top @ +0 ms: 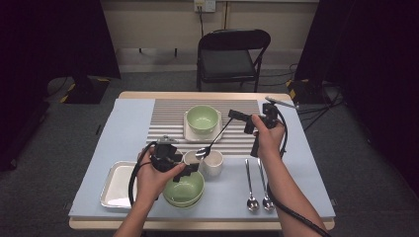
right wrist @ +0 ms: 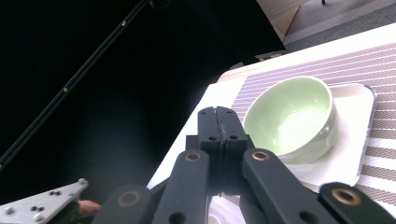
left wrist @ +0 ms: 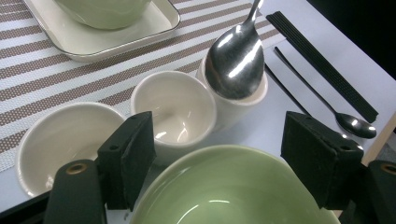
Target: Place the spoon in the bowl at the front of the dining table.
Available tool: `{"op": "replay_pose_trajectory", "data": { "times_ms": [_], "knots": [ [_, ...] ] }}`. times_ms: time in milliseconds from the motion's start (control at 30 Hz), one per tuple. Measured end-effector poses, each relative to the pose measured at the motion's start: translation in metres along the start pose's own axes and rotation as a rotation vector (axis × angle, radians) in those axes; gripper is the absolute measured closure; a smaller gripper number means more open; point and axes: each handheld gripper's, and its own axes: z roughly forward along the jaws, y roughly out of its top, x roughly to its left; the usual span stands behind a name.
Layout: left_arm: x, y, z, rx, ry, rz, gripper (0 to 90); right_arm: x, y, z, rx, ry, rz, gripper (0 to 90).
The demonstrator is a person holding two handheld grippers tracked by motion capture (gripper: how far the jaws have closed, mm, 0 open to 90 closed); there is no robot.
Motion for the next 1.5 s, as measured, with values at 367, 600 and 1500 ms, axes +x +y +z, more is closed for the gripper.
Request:
{"op": "replay_pose_trajectory", "data": {
  "times_ms": [367,600,1500],
  "knots": [
    [0.001,0.005,0.009,-0.008,0.009,-0.018,26.5,0.008,-0.002,0.005,0.008,0.032,0.007,90.0],
    [0.005,0.004,0.008,-0.018,0.031,-0.029,26.6,0.01,-0.002,0.005,0.015,0.033,0.01,90.0],
    [0.005,0.005,0.008,-0.003,0.054,-0.019,27.5,0.012,-0.007,0.009,0.008,0.031,0.028,90.0]
  ]
}}
